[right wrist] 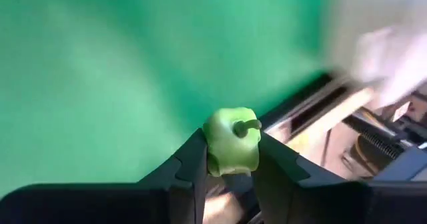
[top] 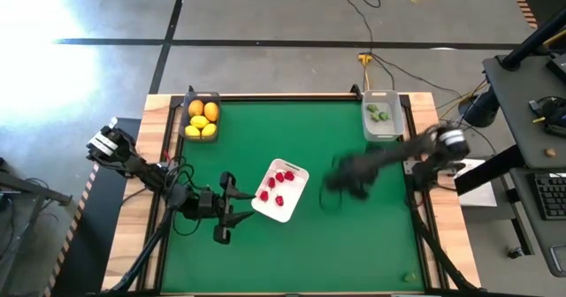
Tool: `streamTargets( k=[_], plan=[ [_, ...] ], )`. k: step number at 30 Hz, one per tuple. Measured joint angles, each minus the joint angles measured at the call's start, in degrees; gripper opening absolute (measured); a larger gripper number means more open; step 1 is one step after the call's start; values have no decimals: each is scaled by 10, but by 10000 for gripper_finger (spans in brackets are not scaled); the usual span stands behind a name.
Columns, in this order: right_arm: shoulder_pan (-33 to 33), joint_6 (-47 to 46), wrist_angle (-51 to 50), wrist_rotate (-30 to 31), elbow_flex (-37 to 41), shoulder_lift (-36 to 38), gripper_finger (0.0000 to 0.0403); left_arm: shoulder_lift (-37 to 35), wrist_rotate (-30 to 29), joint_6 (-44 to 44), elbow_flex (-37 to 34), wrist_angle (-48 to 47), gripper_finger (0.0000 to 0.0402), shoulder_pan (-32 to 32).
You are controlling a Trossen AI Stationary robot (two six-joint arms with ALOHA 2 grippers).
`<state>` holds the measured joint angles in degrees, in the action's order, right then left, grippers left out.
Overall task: Sort produce into baskets
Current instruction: Put the green chili pepper into the grey bin
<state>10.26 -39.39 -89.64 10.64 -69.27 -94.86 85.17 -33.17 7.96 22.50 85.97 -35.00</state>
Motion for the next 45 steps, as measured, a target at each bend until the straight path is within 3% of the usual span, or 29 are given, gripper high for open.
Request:
streamTargets(
  k=[4, 7, 14, 19, 26, 32, 37, 41, 45],
  plan=[
    [-181, 5, 24, 137, 14, 83, 90, 0, -6, 0, 0, 0, 178, 0],
    [-296, 21, 96, 184, 23, 140, 90, 0, -7, -1, 0, -7, 178, 0],
    [-487, 69, 299, 160, 83, 197, 90, 0, -9, 5, 0, -17, 178, 0],
    [-557, 64, 374, 160, 139, 175, 91, 0, -9, 5, 0, -21, 178, 0],
    [-580, 64, 454, 163, 178, 135, 126, 0, -10, 8, 0, -21, 178, 0],
    [-587, 65, 450, 164, 173, 131, 189, 0, -10, 10, 0, -21, 178, 0],
    [-571, 67, 420, 134, 128, 153, 199, 0, -10, 7, 0, -21, 178, 0],
    [-507, 61, 337, 67, 71, 189, 182, 0, -10, 11, 0, -21, 178, 0],
    [-359, -21, 261, -30, 48, 233, 168, -1, -10, 21, 0, -21, 178, 0]
  ],
)
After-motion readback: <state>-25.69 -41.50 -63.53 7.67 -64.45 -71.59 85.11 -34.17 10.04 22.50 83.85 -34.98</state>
